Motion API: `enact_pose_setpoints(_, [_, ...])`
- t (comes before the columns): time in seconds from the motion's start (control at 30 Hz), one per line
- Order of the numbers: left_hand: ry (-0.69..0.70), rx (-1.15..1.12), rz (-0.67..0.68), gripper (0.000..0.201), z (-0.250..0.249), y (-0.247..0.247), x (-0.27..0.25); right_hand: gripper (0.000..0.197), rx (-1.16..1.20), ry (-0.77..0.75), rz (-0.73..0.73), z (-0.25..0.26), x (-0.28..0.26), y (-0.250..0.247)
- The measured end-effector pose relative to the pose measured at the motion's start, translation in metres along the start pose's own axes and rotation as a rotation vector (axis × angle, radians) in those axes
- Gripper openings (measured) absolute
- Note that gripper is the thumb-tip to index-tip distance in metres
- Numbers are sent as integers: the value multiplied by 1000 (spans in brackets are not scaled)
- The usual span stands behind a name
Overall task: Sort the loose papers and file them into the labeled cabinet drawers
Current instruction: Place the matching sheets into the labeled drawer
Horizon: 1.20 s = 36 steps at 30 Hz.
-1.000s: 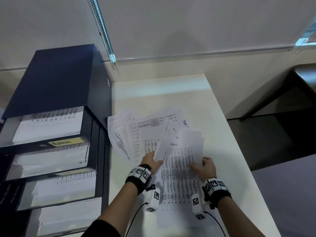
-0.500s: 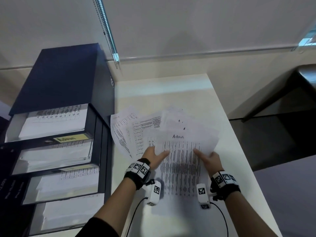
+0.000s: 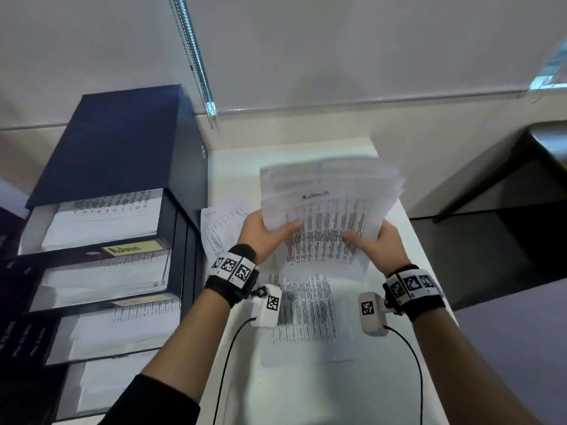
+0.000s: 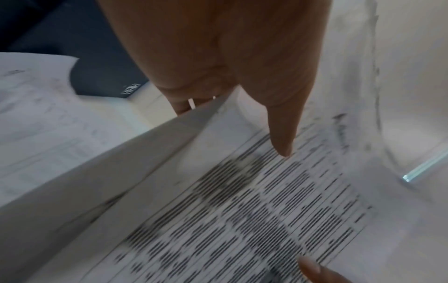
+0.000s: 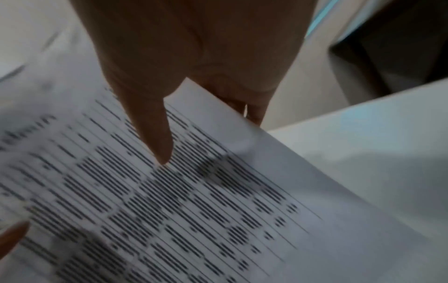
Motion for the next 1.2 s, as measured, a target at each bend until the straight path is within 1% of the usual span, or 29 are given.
enact_pose_setpoints(0.07, [-77,12,2,17,18,4,-12,35,-33,69,12,-23,1,3])
enact_pose_setpoints(0.13, [-109,-9,-9,19,23,8,-19,30,-23,88,-3,-31,-3,5])
enact_pose_setpoints(0.23, [-83,-52,-7,16,8,10,-18,31,62,87,-27,-18,-12,3])
enact_pose_setpoints(0.3, [-40,-69,-35,16,-4,7,-14,30,121,55,-25,-3,-19,0])
enact_pose_setpoints(0.37, [-15,-89,-80,20,-7,3,-11,34,124,23,-17,3,-22,-1])
enact_pose_setpoints(0.4, [-21,-102,-87,25,-4,2,-12,38,106,33,-20,0,-22,-1])
enact_pose_setpoints(0.47, [-74,-113,-67,38,9,3,-16,45,28,87,-26,-12,-18,2])
enact_pose_setpoints(0.5, [-113,-106,-54,42,17,4,-18,49,-25,116,-20,-18,-16,5])
enact_pose_setpoints(0.57, [-152,-40,-35,37,24,4,-24,53,-112,152,-5,-20,-12,13])
enact_pose_setpoints(0.6, [-145,-8,-36,36,21,3,-26,52,-130,152,2,-16,-10,16])
enact_pose_setpoints(0.7, [-103,18,-74,45,-1,-4,-28,43,-105,91,24,13,-16,24])
enact_pose_setpoints(0.8, [-17,-26,-144,44,-30,-30,-33,39,-67,-39,47,55,-33,33])
enact_pose_setpoints(0.87, [51,-4,-204,45,-45,-60,-39,31,-33,-124,86,84,-51,43])
enact_pose_setpoints(0.93, [60,33,-258,58,-55,-91,-51,25,11,-186,146,110,-72,58])
enact_pose_setpoints(0.97, [32,44,-268,66,-52,-107,-59,26,38,-200,185,121,-80,68])
enact_pose_setpoints(1.0, [-5,43,-264,68,-52,-120,-69,30,69,-202,224,129,-87,79])
enact_pose_setpoints(1.07, [-135,0,-245,58,-40,-144,-97,40,122,-180,292,135,-96,106])
enact_pose_setpoints(1.13, [-239,16,-178,43,-27,-166,-130,48,134,-144,347,137,-104,136])
enact_pose_setpoints(1.17, [-262,46,-157,43,-20,-178,-146,48,130,-126,375,137,-111,152])
enact_pose_setpoints(1.2, [-269,52,-167,45,-14,-192,-160,46,127,-100,409,137,-119,169])
Point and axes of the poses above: each hand's wrist, its own x-axis towards the middle knuckle, its own y-axis out of the palm, z = x × y, the point moved 4 cm from there along x, towards the middle knuckle, and after that the axes turned 10 degrees about y, right-handed, at the moved point
